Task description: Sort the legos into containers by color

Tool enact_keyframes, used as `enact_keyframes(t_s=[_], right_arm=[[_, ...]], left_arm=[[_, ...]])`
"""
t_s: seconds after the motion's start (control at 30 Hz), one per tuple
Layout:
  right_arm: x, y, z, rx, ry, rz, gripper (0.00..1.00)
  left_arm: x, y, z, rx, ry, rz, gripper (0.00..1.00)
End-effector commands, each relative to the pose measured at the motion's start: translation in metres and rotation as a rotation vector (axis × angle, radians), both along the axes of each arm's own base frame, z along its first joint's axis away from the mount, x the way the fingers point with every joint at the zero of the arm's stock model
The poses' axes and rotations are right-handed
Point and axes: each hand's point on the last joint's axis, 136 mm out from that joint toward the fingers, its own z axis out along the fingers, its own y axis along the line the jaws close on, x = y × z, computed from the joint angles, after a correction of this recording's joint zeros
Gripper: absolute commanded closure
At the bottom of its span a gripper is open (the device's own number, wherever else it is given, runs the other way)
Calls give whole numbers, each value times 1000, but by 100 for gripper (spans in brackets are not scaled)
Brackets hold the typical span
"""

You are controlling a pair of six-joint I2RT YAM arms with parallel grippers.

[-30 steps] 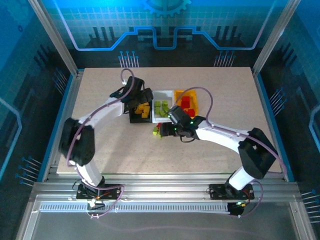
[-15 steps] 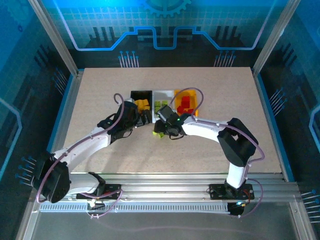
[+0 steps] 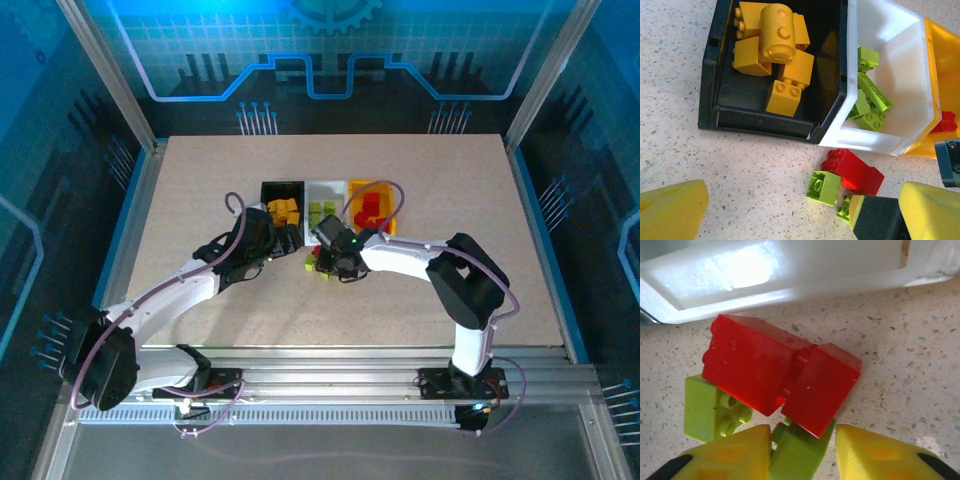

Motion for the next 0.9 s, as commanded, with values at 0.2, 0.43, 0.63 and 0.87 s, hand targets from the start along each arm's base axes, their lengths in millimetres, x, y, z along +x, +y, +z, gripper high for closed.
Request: enact_keyframes(t_s=[0.2,0.43,0.63,0.87], right_arm=[[-29,-43,-15,-67,70,29,77],[-46,-62,23,-90,9,162,82],[-23,-61,98,-86,-185,255,82],[60,-39,124,-106,-275,239,80]], left_arm=[[-5,-7,3,-41,-3,-24,1],[-12,-9,1,-52,-2,-53,1],[-23,-11,-9,-45,22,-81,1],[-39,-19,-23,-13,45,-135,1]])
